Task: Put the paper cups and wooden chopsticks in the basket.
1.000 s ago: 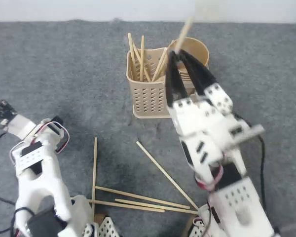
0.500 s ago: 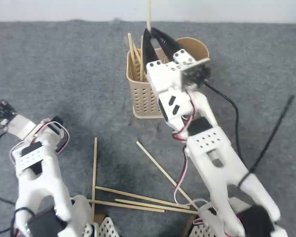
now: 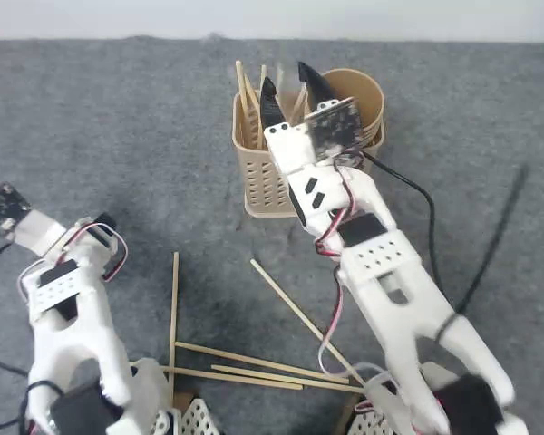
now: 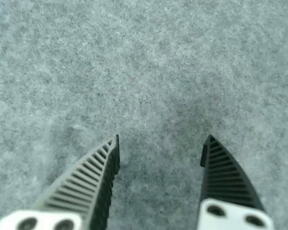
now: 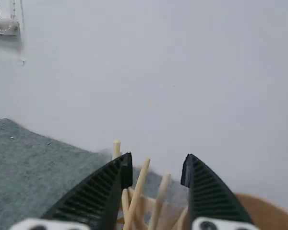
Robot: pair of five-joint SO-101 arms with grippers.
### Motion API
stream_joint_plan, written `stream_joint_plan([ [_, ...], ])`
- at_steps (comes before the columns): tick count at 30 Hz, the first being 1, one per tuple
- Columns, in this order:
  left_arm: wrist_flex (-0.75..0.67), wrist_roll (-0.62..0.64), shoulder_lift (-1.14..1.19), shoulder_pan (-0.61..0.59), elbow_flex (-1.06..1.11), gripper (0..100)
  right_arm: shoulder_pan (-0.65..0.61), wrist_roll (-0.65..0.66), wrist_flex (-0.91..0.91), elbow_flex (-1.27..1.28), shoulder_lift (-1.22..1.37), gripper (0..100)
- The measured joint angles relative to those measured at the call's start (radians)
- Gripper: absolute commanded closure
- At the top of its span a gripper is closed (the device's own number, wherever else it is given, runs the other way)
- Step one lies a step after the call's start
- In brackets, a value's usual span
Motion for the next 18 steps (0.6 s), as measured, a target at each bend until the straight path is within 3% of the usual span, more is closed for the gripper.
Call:
stream_joint_plan([
  [11, 0.0, 0.0, 0.0, 0.0, 0.0, 74, 0.0, -0.15, 0.764, 0.0, -0.463, 82.5],
  [18, 0.0, 0.0, 0.0, 0.0, 0.0, 74, -0.152, -0.153, 1.183, -0.002, -0.588, 82.6],
])
